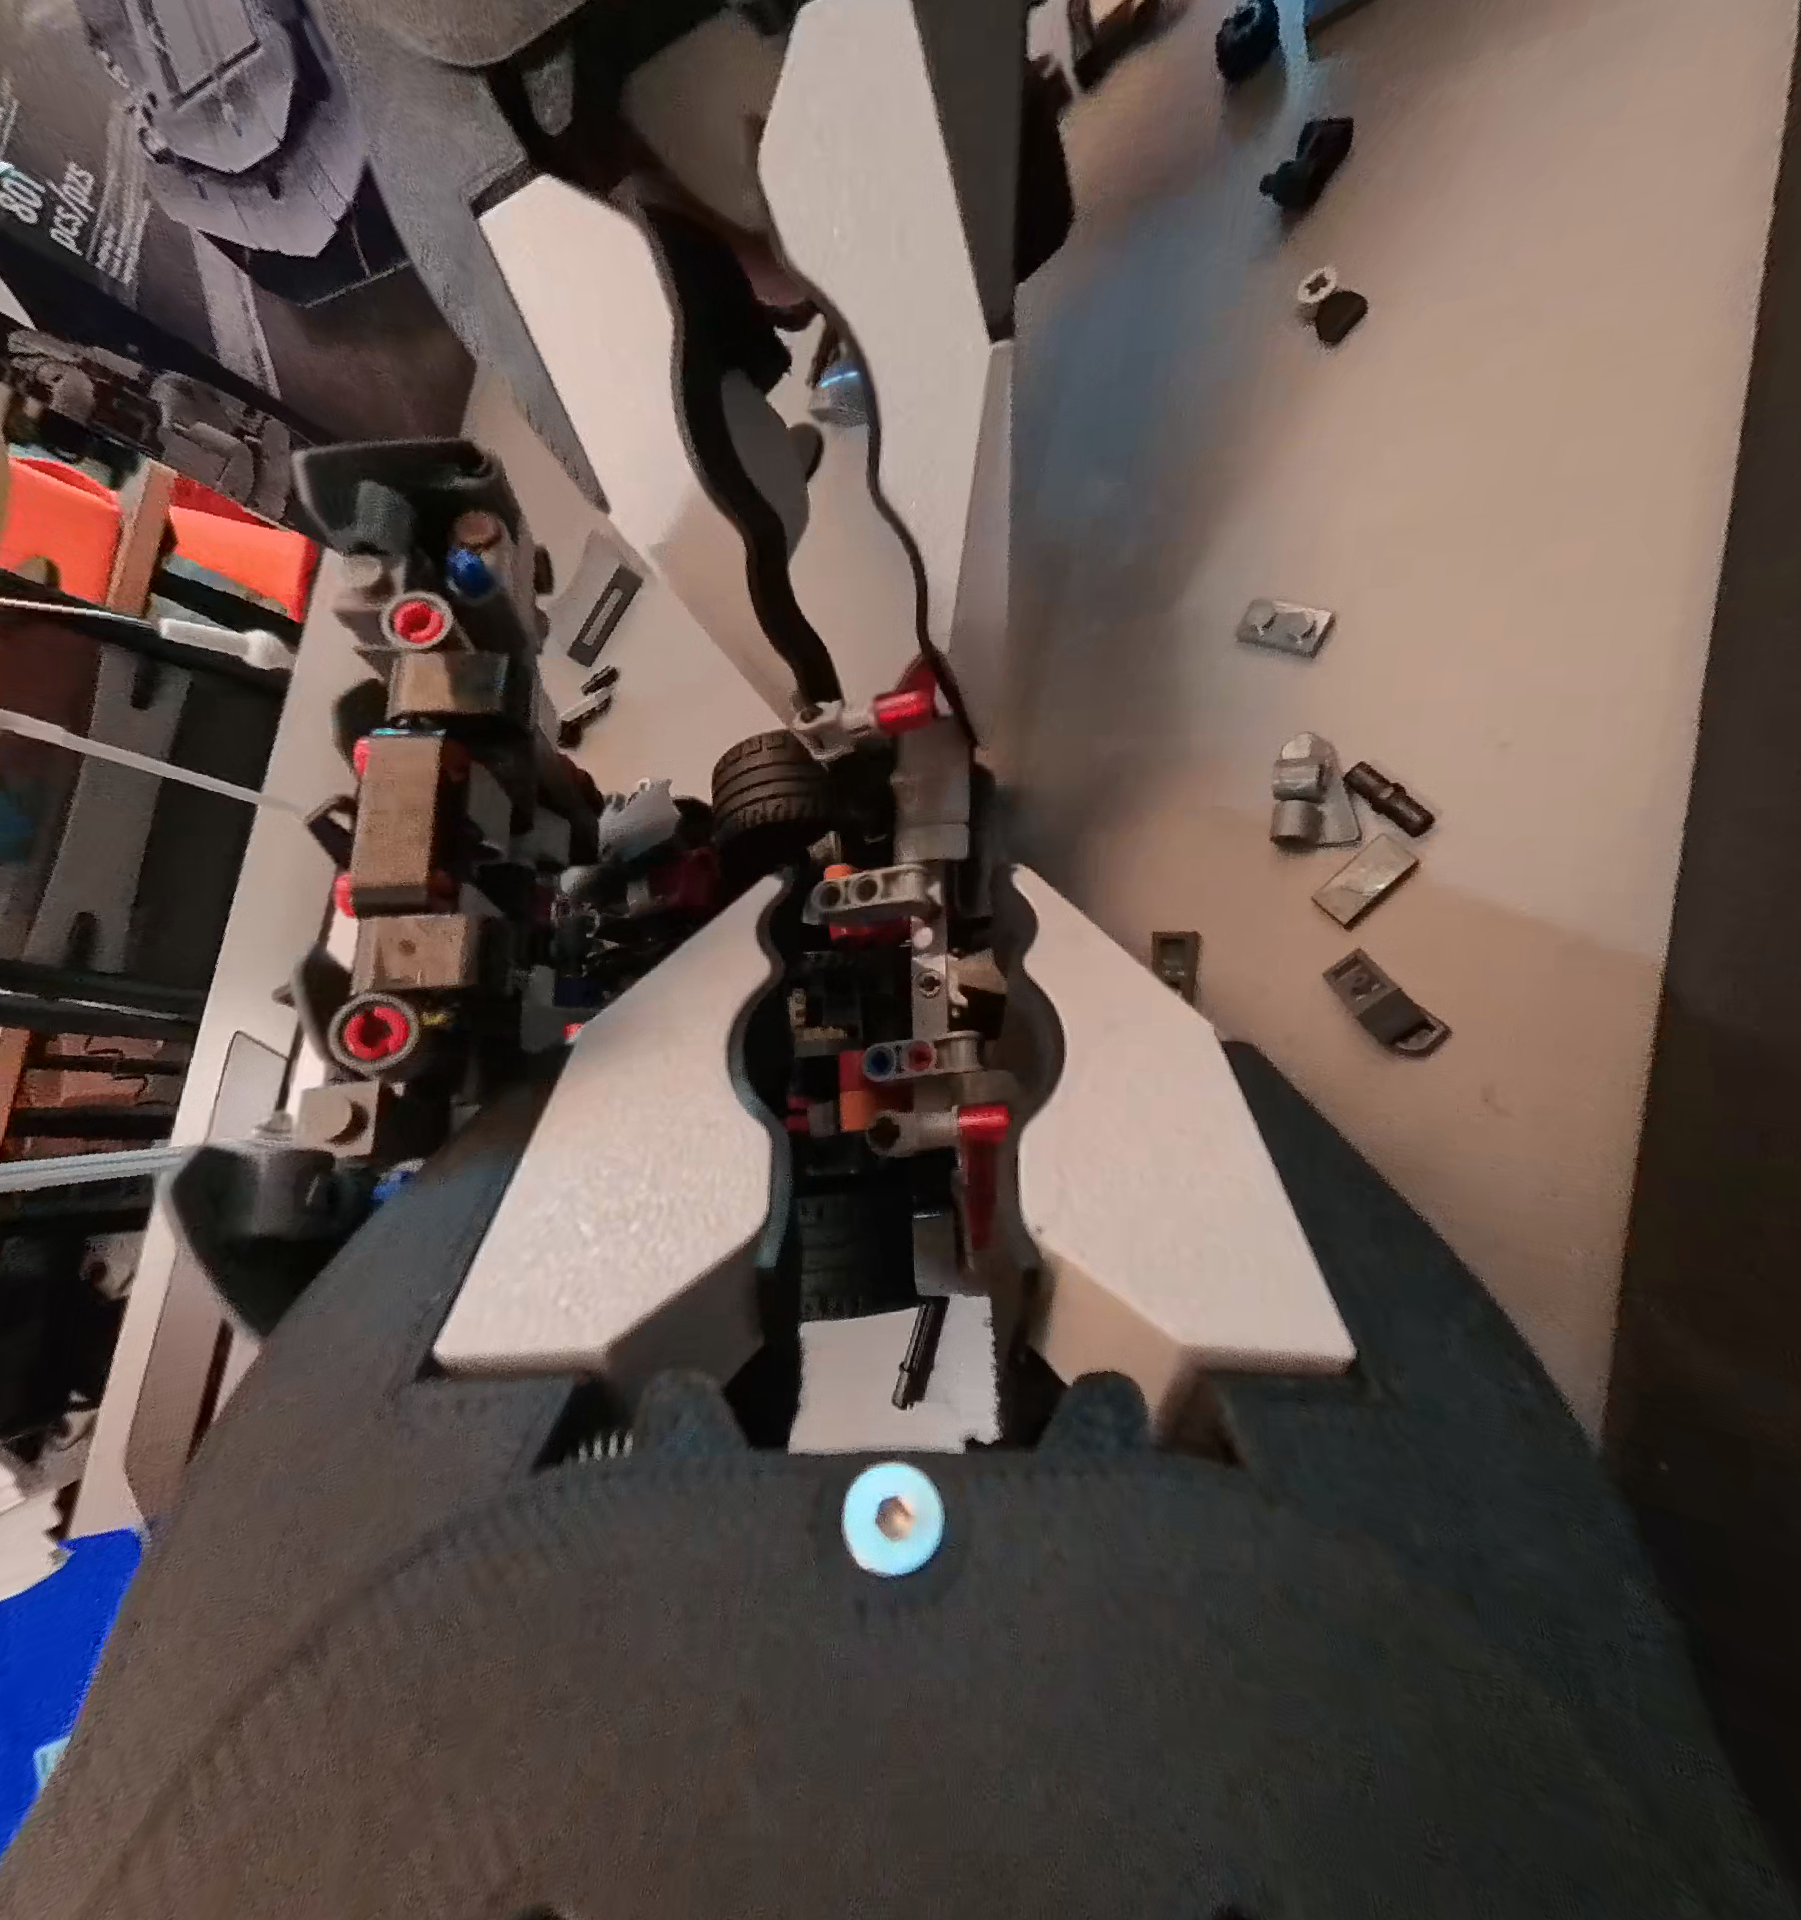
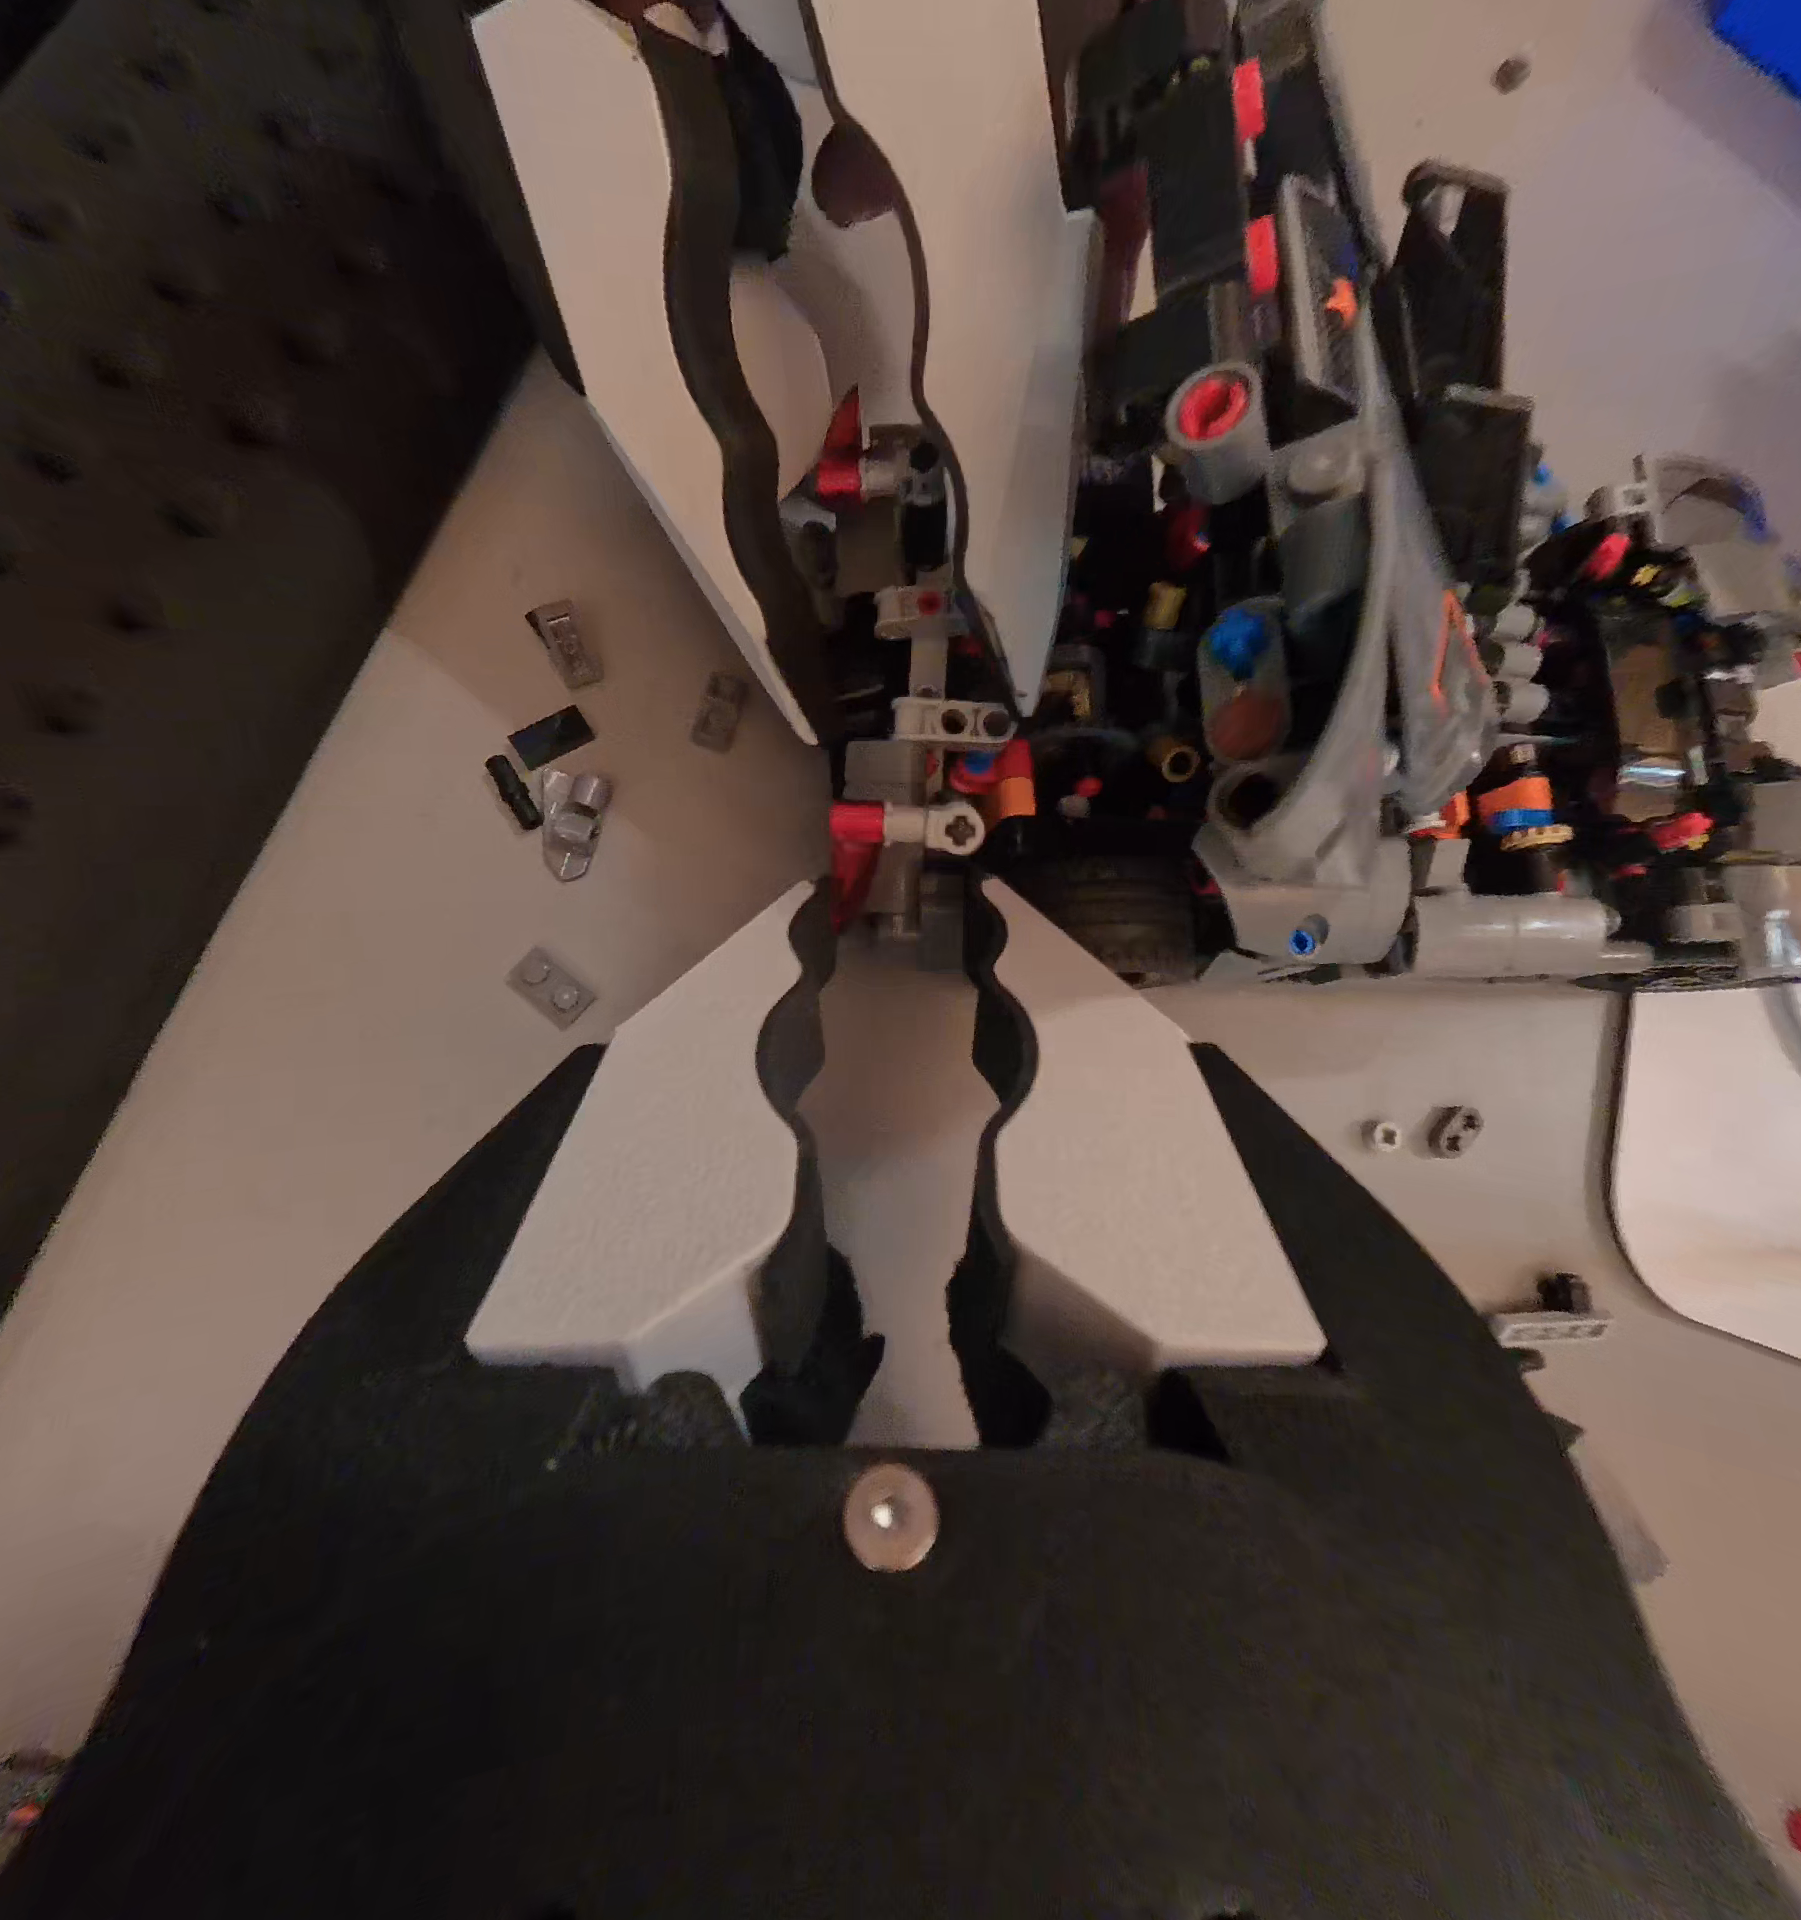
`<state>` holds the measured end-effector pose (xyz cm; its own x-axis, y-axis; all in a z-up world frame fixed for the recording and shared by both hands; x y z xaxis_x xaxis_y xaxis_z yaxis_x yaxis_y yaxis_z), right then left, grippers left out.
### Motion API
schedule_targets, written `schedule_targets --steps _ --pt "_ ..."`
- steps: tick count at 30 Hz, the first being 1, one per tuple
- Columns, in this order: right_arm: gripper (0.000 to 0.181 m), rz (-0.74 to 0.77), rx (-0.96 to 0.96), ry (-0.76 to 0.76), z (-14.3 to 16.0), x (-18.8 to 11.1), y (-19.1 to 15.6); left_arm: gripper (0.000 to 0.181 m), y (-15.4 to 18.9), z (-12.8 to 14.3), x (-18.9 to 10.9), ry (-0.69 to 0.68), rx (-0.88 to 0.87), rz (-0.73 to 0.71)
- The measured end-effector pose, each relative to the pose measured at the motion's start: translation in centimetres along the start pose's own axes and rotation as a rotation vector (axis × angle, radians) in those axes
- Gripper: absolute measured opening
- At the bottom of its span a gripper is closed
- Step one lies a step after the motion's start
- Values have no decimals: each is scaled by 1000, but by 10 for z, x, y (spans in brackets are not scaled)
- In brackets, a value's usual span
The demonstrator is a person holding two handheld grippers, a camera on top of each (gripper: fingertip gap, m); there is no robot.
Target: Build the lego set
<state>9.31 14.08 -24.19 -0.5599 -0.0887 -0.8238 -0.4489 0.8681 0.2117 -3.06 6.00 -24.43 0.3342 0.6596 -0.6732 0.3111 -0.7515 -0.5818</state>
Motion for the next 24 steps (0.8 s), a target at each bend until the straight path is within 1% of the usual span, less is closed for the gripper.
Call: schedule_targets --steps 6,9,12,20,24 --pt "21 -60 4 -47 1 1 6 32 3 1 4 -25 53 -29" --pt "21 -90 -4 -44 -1 0 7 26 3 0 -1 7 62 -49" --pt "21 -96 -31 -76 -4 1 7 35 6 -1 4 -43 88 -40" --pt "21 -122 -33 -128 -5 -1 8 34 6 1 6 -33 85 -35" --pt "21 -139 -13 -128 -4 1 10 35 7 1 6 -47 101 -34"
Point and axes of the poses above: each gripper's, where its closed fingertips meet, x out along the fingers, z out of its underside, y = z × x across the jaws, the point moved 9 cm from there along -x, back along the fingers, and after that the axes turned 11 degrees about -y, right-handed, at the moved point
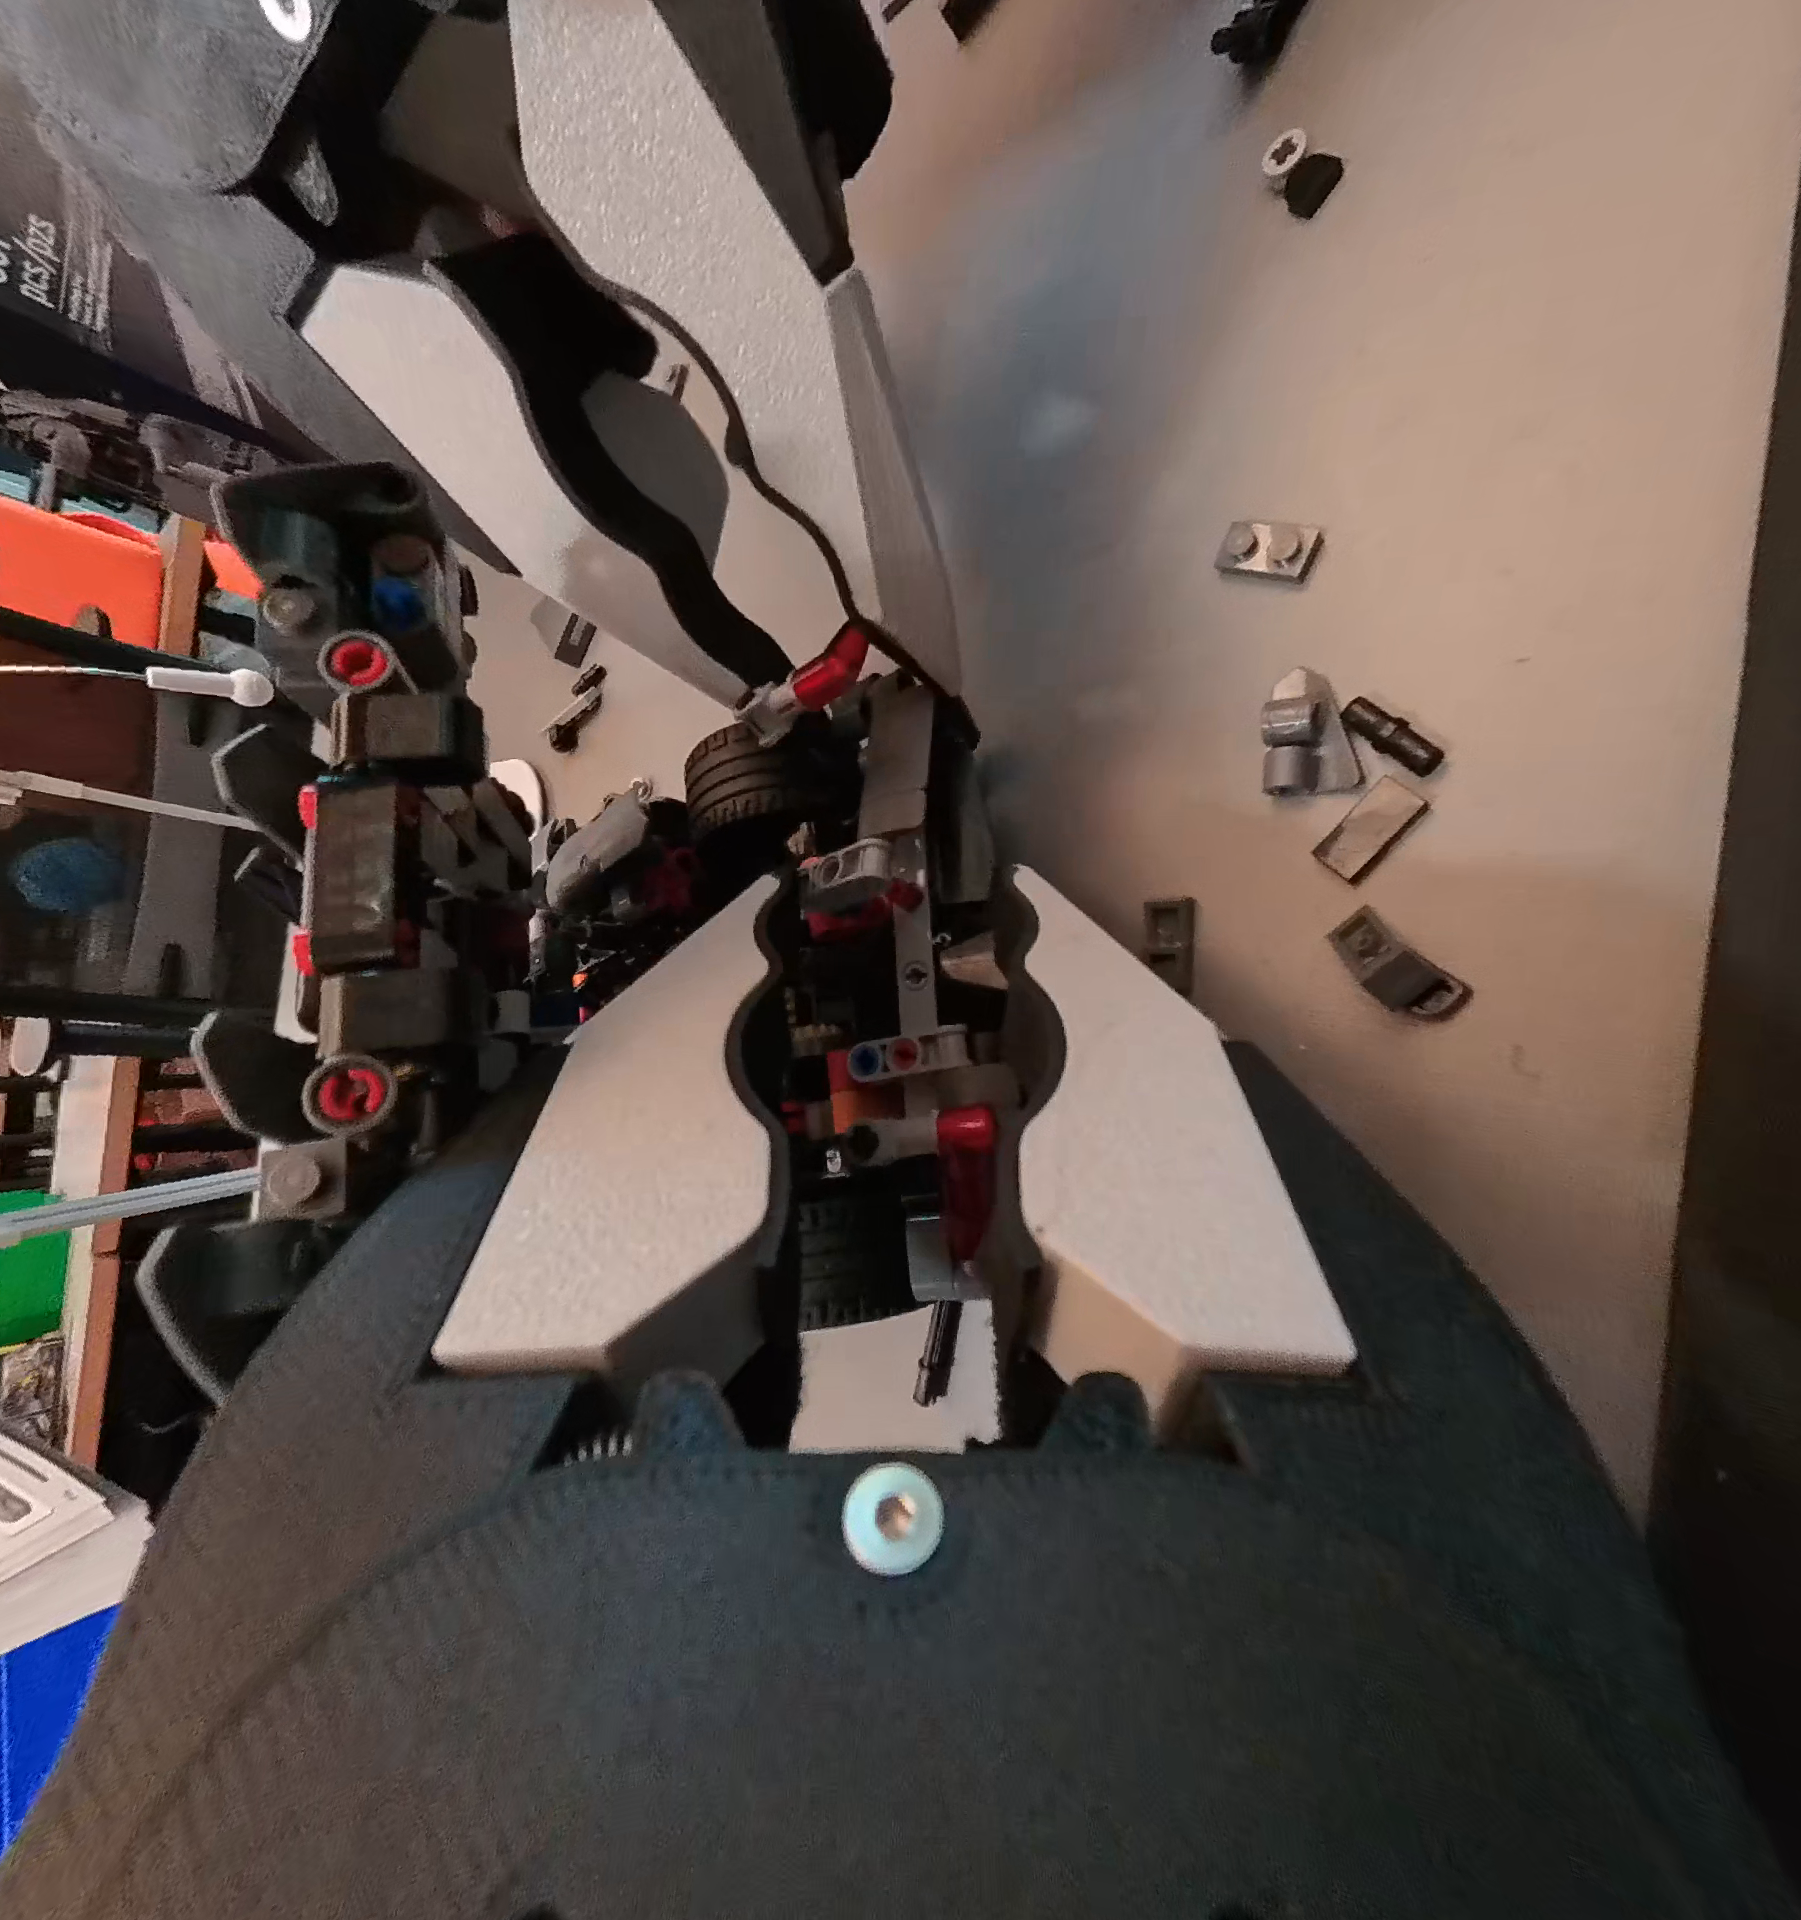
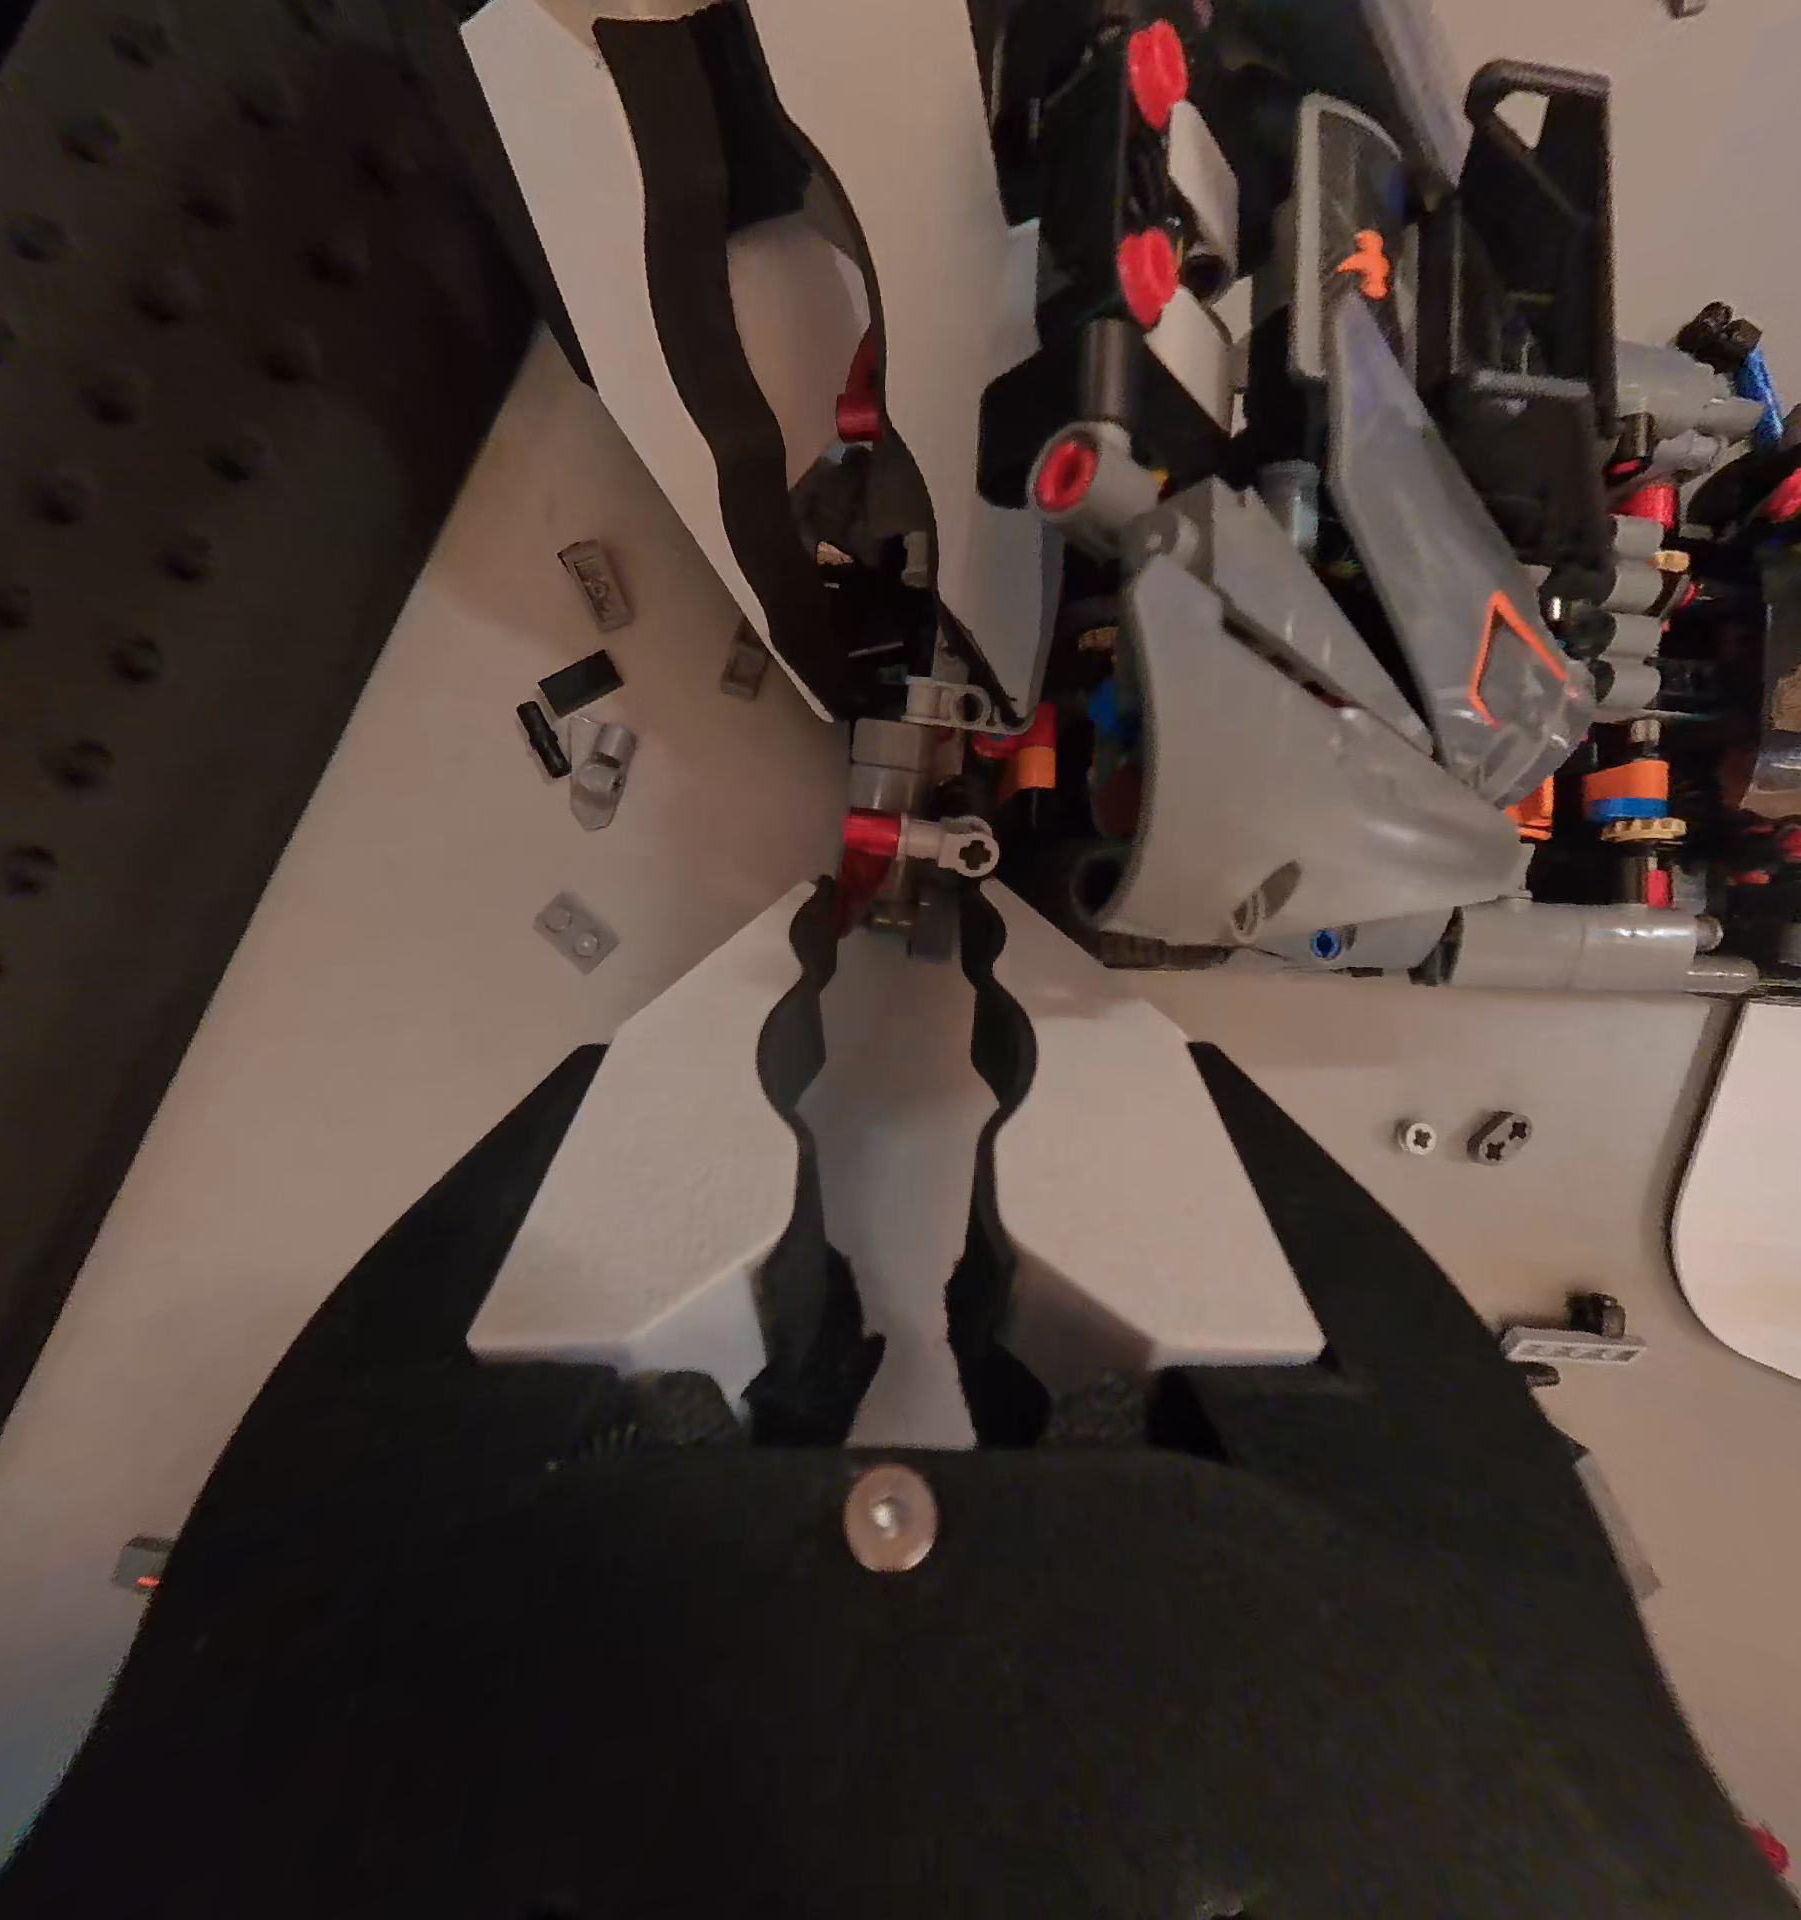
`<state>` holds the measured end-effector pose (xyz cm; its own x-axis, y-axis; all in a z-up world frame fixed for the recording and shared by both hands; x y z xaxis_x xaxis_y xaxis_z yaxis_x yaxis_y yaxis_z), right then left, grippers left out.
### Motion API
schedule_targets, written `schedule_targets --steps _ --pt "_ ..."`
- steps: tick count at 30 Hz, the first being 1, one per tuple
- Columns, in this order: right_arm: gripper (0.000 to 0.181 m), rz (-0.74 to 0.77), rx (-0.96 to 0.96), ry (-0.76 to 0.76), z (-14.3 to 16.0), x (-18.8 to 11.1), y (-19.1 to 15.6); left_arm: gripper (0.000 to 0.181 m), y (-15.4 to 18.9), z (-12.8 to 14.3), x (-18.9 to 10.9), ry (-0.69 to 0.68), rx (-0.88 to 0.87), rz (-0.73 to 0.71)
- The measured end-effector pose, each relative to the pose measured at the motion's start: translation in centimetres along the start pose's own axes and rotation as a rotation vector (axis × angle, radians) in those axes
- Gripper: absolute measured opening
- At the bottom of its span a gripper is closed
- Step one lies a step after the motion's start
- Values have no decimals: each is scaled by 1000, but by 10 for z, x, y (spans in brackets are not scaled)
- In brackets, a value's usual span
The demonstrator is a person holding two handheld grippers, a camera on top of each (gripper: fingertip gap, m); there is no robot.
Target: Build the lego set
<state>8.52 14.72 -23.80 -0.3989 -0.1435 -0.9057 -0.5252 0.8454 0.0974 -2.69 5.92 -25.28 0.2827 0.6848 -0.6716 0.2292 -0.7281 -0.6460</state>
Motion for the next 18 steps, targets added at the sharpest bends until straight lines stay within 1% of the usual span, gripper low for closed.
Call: schedule_targets --steps 9,11,13,18 --pt "21 -6 24 20 -2 -5 1 32 0 1 0 -20 9 -14" --pt "21 -4 25 4 -2 -3 1 32 2 1 1 -25 29 -29" --pt "21 -8 26 0 -1 0 1 28 3 1 2 -32 46 -58" --pt "21 -7 33 0 -2 -2 1 26 3 2 2 -34 52 -77"
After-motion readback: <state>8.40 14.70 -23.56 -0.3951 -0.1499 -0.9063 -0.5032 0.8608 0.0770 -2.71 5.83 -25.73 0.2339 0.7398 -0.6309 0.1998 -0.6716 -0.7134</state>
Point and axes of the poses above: each gripper's, where its closed fingertips meet, x out along the fingers, z out of its underside, y = z × x across the jaws, the point moved 9 cm from there along -x, back along the fingers, and after that the axes turned 11 degrees about -y, right-handed, at the moved point
